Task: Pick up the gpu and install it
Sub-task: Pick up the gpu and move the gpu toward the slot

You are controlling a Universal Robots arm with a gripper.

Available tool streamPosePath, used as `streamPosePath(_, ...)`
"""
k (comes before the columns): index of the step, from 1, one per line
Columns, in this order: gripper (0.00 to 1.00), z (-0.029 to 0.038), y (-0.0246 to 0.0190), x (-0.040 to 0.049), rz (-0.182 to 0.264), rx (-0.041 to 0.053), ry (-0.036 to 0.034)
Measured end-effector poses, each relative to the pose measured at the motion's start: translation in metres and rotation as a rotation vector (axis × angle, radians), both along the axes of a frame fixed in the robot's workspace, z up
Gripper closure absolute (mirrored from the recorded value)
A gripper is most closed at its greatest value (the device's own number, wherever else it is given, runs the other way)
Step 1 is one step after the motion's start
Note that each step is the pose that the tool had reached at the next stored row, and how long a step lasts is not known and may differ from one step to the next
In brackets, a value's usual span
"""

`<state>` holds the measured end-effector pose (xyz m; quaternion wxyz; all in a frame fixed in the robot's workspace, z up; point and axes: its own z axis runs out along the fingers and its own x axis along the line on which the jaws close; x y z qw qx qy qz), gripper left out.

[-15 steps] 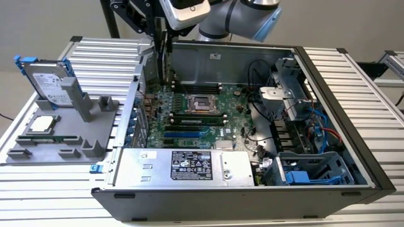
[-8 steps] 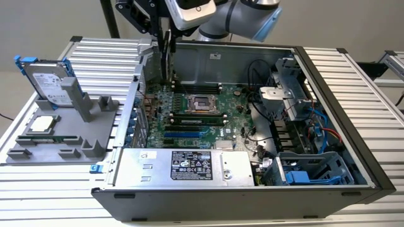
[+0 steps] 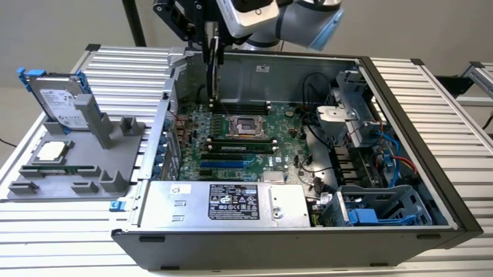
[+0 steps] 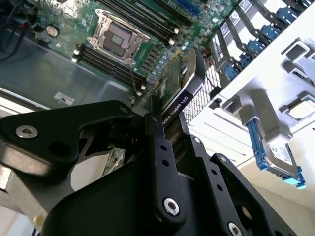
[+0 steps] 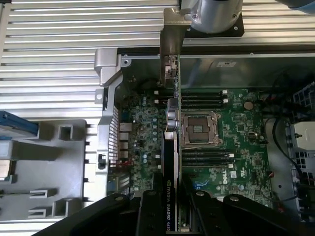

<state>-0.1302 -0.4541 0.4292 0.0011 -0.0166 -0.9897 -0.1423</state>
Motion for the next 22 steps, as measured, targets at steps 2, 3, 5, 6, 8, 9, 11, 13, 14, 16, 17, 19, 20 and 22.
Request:
streamPosePath(2,1.0,0.0,0.0,0.0036,0.0,0.0,0.0)
streamPosePath(3,1.0,0.0,0.0,0.0054,0.0,0.0001,0.0)
streamPosePath(5,1.0,0.0,0.0,0.0087,0.0,0.0,0.0)
streamPosePath(6,1.0,0.0,0.0,0.0104,0.0,0.0,0.0)
streamPosePath(8,1.0,0.0,0.0,0.0141,0.0,0.0001,-0.0001)
streamPosePath(9,1.0,0.0,0.0,0.0159,0.0,0.0,0.0)
streamPosePath(11,1.0,0.0,0.0,0.0192,0.0,-0.0001,0.0)
streamPosePath(13,1.0,0.0,0.0,0.0225,0.0,0.0,0.0)
streamPosePath(14,1.0,0.0,0.0,0.0242,0.0,-0.0001,0.0)
streamPosePath(16,1.0,0.0,0.0,0.0275,0.0,0.0,0.0)
streamPosePath(17,1.0,0.0,0.0,0.0291,0.0,-0.0001,0.0)
streamPosePath(19,1.0,0.0,0.0,0.0325,0.0,0.0,0.0)
streamPosePath(20,1.0,0.0,0.0,0.0342,0.0,0.0,0.0)
streamPosePath(22,1.0,0.0,0.0,0.0374,0.0,-0.0001,0.0)
